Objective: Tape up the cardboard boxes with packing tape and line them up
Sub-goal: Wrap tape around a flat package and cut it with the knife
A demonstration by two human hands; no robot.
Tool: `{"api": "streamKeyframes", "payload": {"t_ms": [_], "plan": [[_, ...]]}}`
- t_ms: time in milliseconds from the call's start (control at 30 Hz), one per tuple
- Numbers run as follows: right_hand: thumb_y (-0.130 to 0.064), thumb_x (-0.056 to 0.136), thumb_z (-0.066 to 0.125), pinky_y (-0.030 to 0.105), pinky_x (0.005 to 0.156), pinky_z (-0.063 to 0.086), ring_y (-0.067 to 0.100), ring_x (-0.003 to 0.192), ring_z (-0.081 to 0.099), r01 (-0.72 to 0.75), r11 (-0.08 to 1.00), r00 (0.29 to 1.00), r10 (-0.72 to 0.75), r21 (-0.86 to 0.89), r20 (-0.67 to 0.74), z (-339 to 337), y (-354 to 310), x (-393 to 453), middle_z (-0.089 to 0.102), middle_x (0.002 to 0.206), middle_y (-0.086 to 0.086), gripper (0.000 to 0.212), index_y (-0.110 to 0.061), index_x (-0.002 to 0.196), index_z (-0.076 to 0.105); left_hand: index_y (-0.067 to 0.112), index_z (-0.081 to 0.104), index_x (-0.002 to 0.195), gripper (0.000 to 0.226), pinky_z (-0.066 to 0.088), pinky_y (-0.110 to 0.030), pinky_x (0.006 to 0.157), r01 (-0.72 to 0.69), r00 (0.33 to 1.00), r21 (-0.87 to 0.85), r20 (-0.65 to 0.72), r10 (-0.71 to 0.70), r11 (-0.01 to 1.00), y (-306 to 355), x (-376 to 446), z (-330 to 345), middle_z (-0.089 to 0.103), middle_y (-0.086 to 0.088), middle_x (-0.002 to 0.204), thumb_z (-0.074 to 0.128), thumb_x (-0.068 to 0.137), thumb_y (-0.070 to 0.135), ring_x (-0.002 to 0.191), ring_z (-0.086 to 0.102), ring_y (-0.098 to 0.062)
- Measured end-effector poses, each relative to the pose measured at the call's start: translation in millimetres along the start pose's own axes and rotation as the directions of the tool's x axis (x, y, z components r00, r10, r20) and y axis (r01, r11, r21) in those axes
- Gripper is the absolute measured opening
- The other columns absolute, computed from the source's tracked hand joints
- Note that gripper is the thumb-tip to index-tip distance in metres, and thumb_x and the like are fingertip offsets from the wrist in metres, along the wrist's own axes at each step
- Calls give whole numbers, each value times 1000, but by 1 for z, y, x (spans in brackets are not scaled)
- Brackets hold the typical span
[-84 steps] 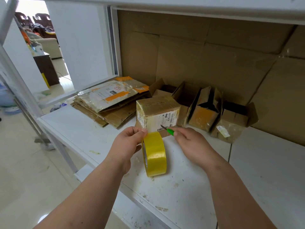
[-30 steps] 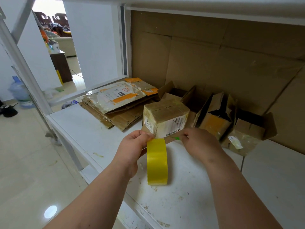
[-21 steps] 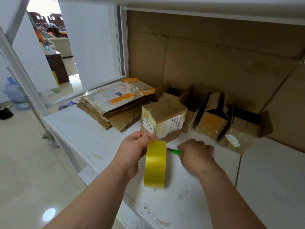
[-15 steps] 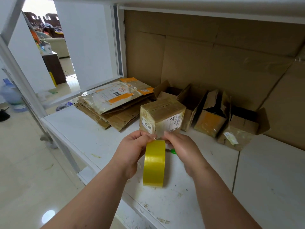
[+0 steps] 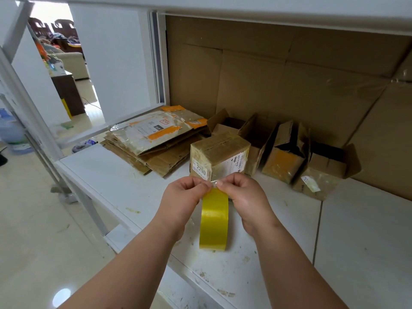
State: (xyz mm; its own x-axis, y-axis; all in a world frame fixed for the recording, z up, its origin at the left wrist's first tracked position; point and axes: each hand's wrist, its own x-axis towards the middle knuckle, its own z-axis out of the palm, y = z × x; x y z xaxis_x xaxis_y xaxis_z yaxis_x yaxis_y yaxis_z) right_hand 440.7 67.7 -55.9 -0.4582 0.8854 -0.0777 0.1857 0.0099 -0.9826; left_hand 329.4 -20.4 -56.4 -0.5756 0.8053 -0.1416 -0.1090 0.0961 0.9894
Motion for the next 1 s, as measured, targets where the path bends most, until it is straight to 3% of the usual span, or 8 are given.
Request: {"api": "streamKeyframes", "payload": {"t_ms": [67,200,333,500,633,700,867,1000], "plan": [[-18,91,68,33,74,52,15,77,63,18,1000,1000,-18,-4,-15,-1,0,-3,68,77,0,12,-13,80,66,18,78,88,4,54,-45,90,-23,999,15,-28,24,1000,0,-2,1,74,-11,88,74,86,18,84,68,-20],[-18,92,67,22,68,45,8,75,61,63,996,998,-64,-59,-15,-2,0,-7,67,78,-5,10,-16,82,66,23,70,117,32,52,-19,84,-93,994,37,-46,95,995,2,-3,1,76,1,91,74,87,15,86,70,-5],[-17,93,66,12,61,43,0,68,55,126,986,990,-132,-108,-48,-3,0,-14,64,77,-7,13,-17,80,65,25,61,109,24,53,-29,81,-185,982,125,-2,186,975,3,-6,2,74,4,82,72,89,15,81,68,-7],[-20,94,64,11,59,41,-2,66,52,174,967,979,-190,-187,-70,-1,2,-18,62,77,-8,14,-18,80,62,34,59,105,17,53,-40,87,-256,967,292,73,246,921,2,-2,-1,73,3,93,66,94,23,89,67,-15],[-22,95,64,14,61,41,-2,64,51,179,966,978,-195,-187,-69,0,1,-20,60,74,-10,15,-15,82,62,40,59,125,32,43,-9,84,-399,916,471,237,323,786,6,1,-6,68,16,113,53,100,20,102,61,0],[-20,95,64,19,67,43,2,72,56,161,972,982,-175,-168,-70,0,0,-21,64,80,-7,13,-16,82,62,35,62,129,32,37,-3,86,-381,924,522,251,290,763,6,3,-8,64,18,121,53,101,25,111,57,2],[-18,94,64,21,73,47,6,80,59,167,973,982,-179,-160,-66,-1,0,-25,66,83,-6,12,-19,82,64,33,68,117,29,45,-19,86,-101,986,252,152,63,963,-3,1,-17,69,12,110,66,90,43,104,62,-2],[-18,94,64,18,70,46,6,79,59,147,980,984,-158,-131,-80,-3,-1,-26,67,87,0,11,-16,83,64,31,65,105,19,49,-21,81,-217,975,186,95,202,958,-4,-2,-12,68,8,101,71,87,34,93,64,-4]]}}
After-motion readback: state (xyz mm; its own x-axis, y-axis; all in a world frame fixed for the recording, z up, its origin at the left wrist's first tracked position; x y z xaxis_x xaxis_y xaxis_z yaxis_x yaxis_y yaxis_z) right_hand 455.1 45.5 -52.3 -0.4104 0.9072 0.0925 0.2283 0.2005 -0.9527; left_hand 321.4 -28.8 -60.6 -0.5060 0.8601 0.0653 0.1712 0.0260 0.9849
